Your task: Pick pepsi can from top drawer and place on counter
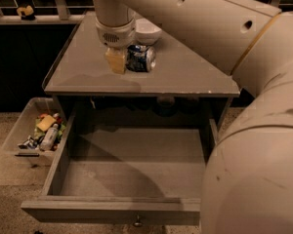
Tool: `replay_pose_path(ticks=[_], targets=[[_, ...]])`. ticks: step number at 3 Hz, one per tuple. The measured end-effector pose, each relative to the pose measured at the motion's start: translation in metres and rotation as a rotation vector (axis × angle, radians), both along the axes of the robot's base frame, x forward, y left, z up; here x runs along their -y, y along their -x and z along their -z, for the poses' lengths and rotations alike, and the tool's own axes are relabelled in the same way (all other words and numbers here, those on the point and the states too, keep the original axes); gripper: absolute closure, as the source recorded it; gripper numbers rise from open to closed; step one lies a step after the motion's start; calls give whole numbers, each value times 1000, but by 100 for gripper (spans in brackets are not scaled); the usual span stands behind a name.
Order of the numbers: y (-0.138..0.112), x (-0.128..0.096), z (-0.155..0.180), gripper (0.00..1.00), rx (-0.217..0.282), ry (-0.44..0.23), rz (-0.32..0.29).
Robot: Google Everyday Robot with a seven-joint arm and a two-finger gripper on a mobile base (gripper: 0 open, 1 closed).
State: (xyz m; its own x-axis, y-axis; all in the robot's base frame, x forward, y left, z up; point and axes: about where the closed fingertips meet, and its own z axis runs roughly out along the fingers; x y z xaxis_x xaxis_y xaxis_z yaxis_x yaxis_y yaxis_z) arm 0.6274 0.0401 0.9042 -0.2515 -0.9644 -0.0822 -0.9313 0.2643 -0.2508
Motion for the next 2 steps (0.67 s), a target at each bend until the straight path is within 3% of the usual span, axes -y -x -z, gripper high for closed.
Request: replay_pose_path(ticks=[1, 2], targets=[[-21, 27, 14, 100, -19, -29, 34], [-52, 72, 16, 100, -2, -84, 56]])
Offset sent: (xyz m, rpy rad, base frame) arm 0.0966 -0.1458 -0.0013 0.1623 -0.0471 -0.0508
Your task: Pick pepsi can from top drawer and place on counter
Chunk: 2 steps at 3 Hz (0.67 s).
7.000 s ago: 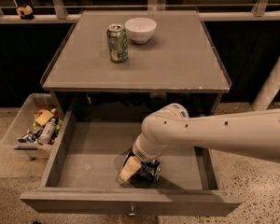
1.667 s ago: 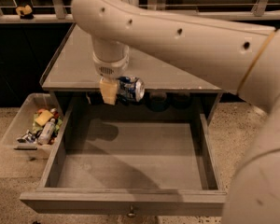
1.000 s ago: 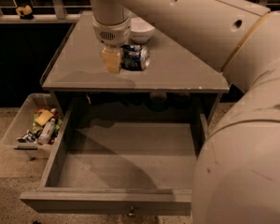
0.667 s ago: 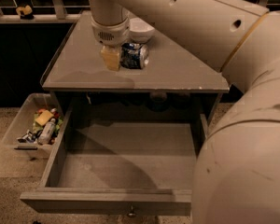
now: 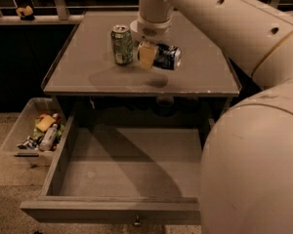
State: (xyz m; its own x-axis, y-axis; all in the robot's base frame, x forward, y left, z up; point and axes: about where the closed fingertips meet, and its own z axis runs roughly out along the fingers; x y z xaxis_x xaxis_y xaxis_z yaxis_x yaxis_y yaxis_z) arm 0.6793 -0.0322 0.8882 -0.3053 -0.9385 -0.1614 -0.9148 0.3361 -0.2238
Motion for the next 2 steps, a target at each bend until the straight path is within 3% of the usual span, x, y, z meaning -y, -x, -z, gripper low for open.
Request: replay_pose_path(ticks=[1, 2], targets=[[-38, 48, -19, 100, 81, -41, 0], [-38, 48, -19, 100, 80, -41, 0]])
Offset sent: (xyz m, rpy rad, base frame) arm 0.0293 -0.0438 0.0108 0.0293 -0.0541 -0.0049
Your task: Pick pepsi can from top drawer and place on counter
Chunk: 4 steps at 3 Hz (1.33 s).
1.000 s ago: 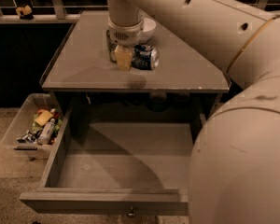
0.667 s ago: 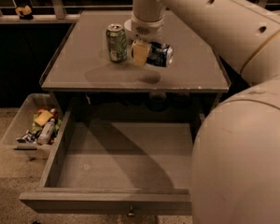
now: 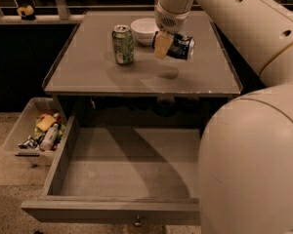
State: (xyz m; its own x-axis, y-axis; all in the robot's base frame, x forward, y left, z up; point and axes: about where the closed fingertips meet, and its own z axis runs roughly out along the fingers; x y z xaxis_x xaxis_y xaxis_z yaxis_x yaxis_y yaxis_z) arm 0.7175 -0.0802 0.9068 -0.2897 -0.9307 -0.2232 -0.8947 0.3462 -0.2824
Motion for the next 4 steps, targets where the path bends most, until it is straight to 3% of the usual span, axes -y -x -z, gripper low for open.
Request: replay_pose_path(ticks=[1, 2, 3, 4], targets=[[-8, 9, 27, 100, -38, -13, 34], [-32, 43, 53, 100, -51, -59, 71], [-46, 41, 39, 100, -10, -84, 75], [-46, 41, 39, 100, -10, -84, 75]])
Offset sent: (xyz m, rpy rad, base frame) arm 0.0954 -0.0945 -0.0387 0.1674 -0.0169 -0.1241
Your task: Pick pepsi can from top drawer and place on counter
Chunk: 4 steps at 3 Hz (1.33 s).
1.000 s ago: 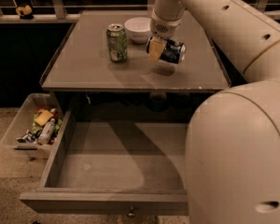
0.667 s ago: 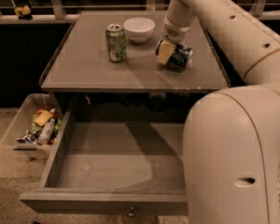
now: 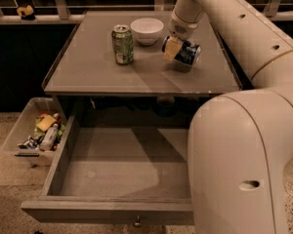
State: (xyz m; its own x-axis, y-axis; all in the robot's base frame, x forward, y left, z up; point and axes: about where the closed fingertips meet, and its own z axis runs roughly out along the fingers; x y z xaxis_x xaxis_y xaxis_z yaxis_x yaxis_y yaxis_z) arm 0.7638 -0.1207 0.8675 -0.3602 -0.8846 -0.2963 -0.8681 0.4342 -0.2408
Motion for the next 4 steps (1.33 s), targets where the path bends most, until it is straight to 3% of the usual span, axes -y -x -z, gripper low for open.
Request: replay_pose_path(ticks=[1, 4], targets=[[0, 0, 0, 82, 0, 0, 0], [0, 0, 0, 13, 0, 0, 0]])
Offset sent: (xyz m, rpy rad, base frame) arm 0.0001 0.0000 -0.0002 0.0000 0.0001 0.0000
